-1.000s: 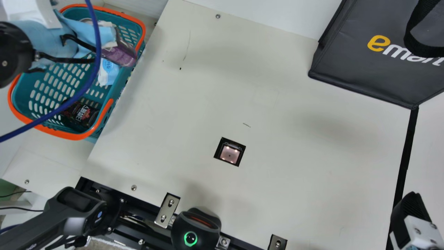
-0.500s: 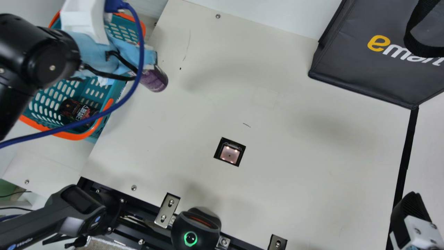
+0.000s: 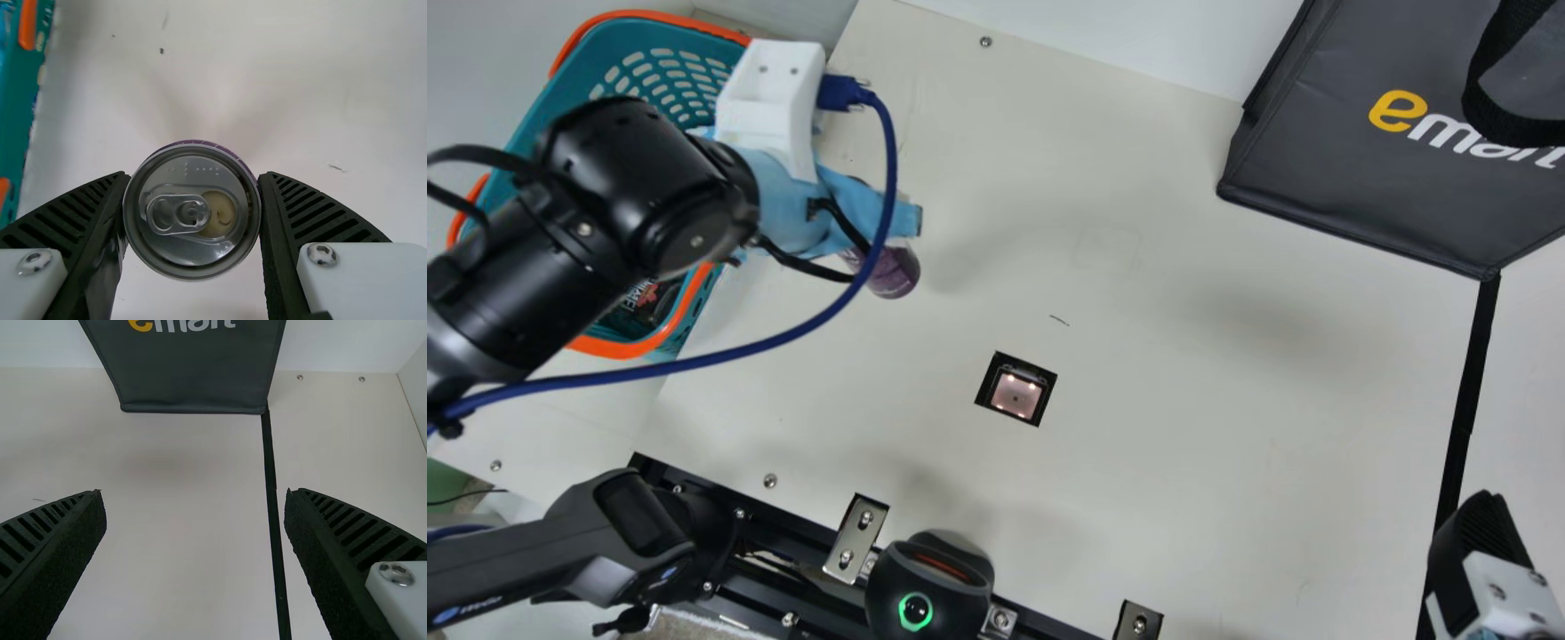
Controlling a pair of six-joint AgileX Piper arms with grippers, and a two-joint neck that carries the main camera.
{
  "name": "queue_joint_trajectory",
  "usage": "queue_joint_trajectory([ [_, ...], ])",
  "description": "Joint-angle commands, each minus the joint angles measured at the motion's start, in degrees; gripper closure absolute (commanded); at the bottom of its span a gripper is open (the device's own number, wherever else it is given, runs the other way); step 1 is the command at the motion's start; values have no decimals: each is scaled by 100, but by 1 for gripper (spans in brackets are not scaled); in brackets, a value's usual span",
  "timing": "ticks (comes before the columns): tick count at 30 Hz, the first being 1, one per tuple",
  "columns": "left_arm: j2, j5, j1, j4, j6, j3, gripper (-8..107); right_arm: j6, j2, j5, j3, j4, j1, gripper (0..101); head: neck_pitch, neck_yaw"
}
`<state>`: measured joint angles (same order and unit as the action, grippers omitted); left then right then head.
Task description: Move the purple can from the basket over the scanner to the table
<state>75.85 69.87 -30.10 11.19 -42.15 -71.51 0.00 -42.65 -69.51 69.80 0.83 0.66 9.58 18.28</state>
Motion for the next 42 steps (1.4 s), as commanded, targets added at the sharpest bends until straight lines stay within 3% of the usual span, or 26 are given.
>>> queue_joint_trajectory([
  [1, 48, 3, -276, 25, -194, 8, 107, 0, 0, 0, 0, 0, 0, 6, -166, 14],
  [20, 524, 3, -1817, 189, -1259, 4, 107, 0, 0, 0, 0, 0, 0, 6, -166, 14],
  [42, 843, 3, -2752, 387, -1765, -21, 107, 0, 0, -6, 0, 0, 0, 6, -166, 14],
])
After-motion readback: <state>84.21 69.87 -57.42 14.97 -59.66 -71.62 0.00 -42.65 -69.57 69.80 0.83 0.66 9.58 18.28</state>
